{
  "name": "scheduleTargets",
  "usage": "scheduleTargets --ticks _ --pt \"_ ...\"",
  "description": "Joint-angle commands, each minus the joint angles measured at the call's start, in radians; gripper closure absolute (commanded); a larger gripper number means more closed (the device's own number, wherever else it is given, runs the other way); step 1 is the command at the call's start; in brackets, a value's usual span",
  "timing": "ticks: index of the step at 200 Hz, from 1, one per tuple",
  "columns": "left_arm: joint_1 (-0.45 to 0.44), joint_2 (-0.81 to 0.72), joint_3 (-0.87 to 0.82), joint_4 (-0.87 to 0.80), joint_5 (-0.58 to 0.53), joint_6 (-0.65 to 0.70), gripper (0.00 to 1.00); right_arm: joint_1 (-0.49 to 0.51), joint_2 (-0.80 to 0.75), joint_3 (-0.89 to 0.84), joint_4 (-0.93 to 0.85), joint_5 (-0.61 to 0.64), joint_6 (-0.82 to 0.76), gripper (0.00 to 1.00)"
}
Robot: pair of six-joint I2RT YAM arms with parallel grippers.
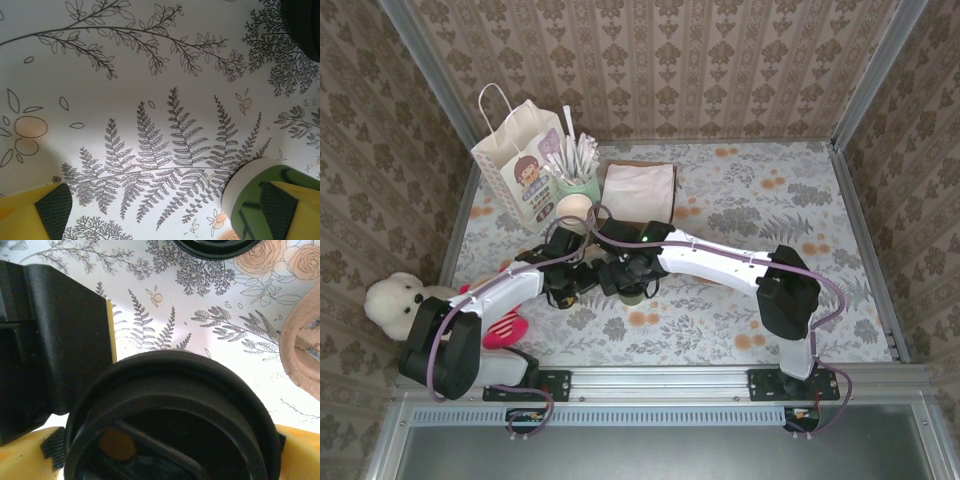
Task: Pack the takeout coffee
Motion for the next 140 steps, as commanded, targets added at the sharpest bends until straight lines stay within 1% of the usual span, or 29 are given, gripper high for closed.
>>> scheduleTargets --ticks 1,68,76,94,116,140 --pt "-0.003 0.007 -0.01 -0.003 0.004 -0.011 0.0 0.009 0.028 0.03 -0.058 0.033 -0.021 0.0" --pt "-0.003 0.005 -0.01 -0.006 0.001 -0.01 0.0 0.01 0.026 0.025 -0.064 0.024 -0.034 0.01" --pt "-0.003 0.003 -0.008 -0.011 -0.001 -0.008 0.0 0.01 0.022 0.022 -0.064 0.025 -0.034 0.02" --pt "-0.003 -0.007 -0.006 -0.016 -0.008 -0.006 0.0 0.01 0.012 0.011 -0.063 0.027 -0.039 0.1" --pt "-0.004 -0.024 -0.001 -0.026 -0.016 -0.001 0.0 0.009 -0.012 -0.006 -0.061 0.028 -0.054 0.15" --pt "-0.003 -0.062 0.008 -0.023 -0.024 0.014 0.0 0.005 -0.057 -0.035 -0.07 0.002 -0.081 0.18"
